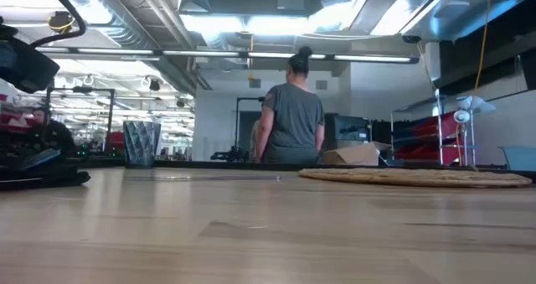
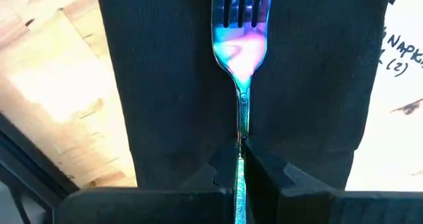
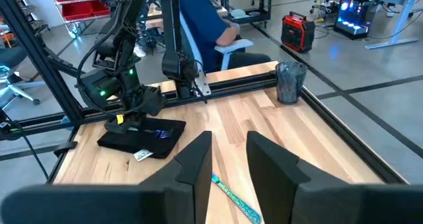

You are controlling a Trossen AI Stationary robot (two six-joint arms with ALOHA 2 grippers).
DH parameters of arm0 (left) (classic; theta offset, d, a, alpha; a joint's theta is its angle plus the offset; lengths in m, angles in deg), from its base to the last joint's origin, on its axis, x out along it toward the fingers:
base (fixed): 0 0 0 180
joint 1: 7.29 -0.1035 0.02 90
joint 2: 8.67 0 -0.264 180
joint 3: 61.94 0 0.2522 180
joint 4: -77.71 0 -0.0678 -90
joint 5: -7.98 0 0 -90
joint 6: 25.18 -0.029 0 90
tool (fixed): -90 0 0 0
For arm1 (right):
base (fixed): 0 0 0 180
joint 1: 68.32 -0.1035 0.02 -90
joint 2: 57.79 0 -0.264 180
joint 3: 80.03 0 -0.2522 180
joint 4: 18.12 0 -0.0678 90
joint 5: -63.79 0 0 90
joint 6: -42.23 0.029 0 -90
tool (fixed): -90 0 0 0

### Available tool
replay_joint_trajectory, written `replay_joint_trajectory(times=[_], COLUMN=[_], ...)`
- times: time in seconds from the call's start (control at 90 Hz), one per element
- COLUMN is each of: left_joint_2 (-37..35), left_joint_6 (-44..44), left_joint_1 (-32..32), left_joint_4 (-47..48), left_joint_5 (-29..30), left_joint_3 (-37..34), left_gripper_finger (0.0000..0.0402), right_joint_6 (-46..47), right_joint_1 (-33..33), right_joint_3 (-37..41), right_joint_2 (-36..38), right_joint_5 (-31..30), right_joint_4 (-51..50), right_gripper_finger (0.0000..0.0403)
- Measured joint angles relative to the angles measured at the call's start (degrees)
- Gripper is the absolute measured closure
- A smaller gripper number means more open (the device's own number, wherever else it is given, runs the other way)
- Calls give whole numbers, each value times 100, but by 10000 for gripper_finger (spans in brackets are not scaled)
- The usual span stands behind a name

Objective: Set table place
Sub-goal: Put the blue fork on the black table napkin

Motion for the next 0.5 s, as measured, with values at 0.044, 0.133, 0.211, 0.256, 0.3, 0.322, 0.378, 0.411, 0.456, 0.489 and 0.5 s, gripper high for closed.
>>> replay_joint_trajectory(times=[0.044,0.133,0.211,0.256,0.3,0.322,0.378,0.411,0.456,0.489,0.5], left_joint_2=[0,0,0,0,0,0,0,0,0,0,0], left_joint_6=[1,-21,-26,-26,-26,-26,-27,-31,-35,-37,-39], left_joint_1=[-2,-2,-2,-2,-2,-2,-2,-2,-2,-2,-2], left_joint_4=[-21,-28,-30,-25,-27,-29,-27,-27,-27,-27,-27], left_joint_5=[16,23,26,26,26,26,26,28,28,28,28], left_joint_3=[0,0,0,0,0,0,0,0,0,0,0], left_gripper_finger=[399,399,398,398,398,398,398,398,398,398,398], right_joint_6=[0,-9,-53,-101,-126,-129,-132,-134,-136,-136,-135], right_joint_1=[0,0,0,0,0,0,0,0,0,0,0], right_joint_3=[0,0,0,0,0,0,0,0,0,0,0], right_joint_2=[0,0,0,0,0,0,0,0,0,0,0], right_joint_5=[0,0,0,-1,-2,0,-2,-2,-2,-2,-2], right_joint_4=[0,0,-1,0,0,0,0,0,-2,0,0], right_gripper_finger=[320,320,320,320,320,320,320,320,320,320,320])
